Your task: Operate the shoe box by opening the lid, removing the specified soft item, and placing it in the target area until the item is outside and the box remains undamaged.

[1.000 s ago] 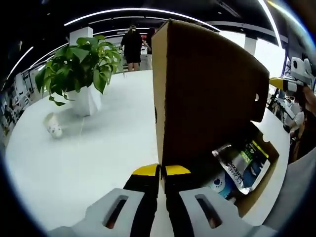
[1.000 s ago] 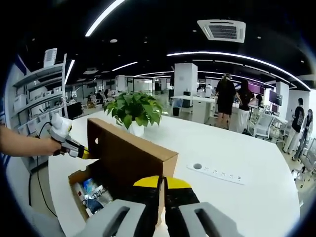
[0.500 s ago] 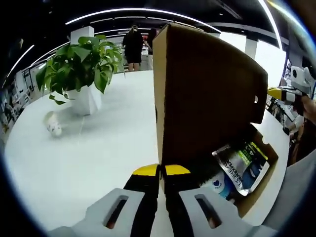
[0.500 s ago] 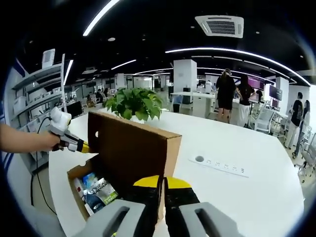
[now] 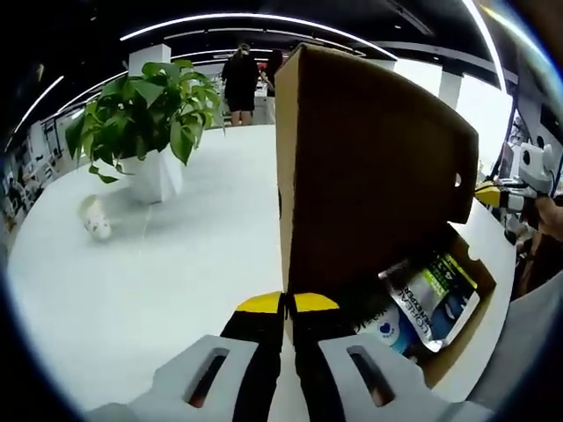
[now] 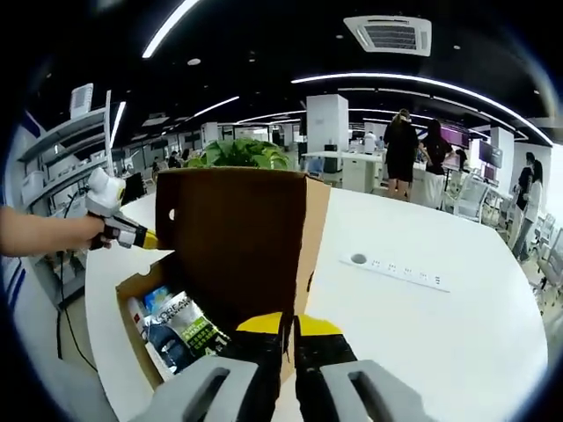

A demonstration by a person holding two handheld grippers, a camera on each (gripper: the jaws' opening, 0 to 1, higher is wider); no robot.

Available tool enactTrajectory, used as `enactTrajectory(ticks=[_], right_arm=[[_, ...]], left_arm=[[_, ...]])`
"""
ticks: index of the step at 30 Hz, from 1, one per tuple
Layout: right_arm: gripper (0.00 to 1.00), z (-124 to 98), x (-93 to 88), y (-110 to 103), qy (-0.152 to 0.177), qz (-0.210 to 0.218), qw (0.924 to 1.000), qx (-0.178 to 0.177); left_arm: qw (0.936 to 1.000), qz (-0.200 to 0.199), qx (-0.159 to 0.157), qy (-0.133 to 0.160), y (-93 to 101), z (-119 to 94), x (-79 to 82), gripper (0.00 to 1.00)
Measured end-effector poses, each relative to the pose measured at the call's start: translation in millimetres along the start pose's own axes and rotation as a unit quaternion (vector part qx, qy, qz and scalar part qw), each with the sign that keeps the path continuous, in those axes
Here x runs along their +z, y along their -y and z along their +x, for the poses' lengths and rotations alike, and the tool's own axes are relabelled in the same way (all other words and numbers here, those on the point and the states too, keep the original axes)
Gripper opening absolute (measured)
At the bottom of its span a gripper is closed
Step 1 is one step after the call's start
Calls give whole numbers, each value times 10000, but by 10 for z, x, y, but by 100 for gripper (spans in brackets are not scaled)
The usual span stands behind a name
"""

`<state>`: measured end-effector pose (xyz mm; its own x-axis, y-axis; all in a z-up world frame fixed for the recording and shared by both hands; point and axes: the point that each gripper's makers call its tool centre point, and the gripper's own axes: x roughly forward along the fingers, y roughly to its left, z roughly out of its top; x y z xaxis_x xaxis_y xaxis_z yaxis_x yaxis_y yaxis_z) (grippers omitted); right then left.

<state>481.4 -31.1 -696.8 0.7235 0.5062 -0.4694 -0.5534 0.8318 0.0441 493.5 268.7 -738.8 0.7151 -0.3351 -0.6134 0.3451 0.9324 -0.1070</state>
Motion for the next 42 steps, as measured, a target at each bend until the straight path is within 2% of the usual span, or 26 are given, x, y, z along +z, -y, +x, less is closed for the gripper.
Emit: enactTrajectory(ticks=[7, 11, 21, 42], right_arm=[[0, 67, -147, -4, -171, -7, 9999, -15], [0, 105, -196, 24, -228, 176, 9996, -23], [0, 120, -177, 34, -246, 269, 9993, -38], [0, 182, -128, 82, -221, 297, 9993, -53]], left_arm=[[9999, -110, -4, -39, 9, -9, 1, 0], [9999, -127, -13, -70, 21, -22, -10, 0], [9997, -216, -26, -90, 31, -65, -41, 0], [9993, -351, -21, -89, -8, -12, 20, 0]])
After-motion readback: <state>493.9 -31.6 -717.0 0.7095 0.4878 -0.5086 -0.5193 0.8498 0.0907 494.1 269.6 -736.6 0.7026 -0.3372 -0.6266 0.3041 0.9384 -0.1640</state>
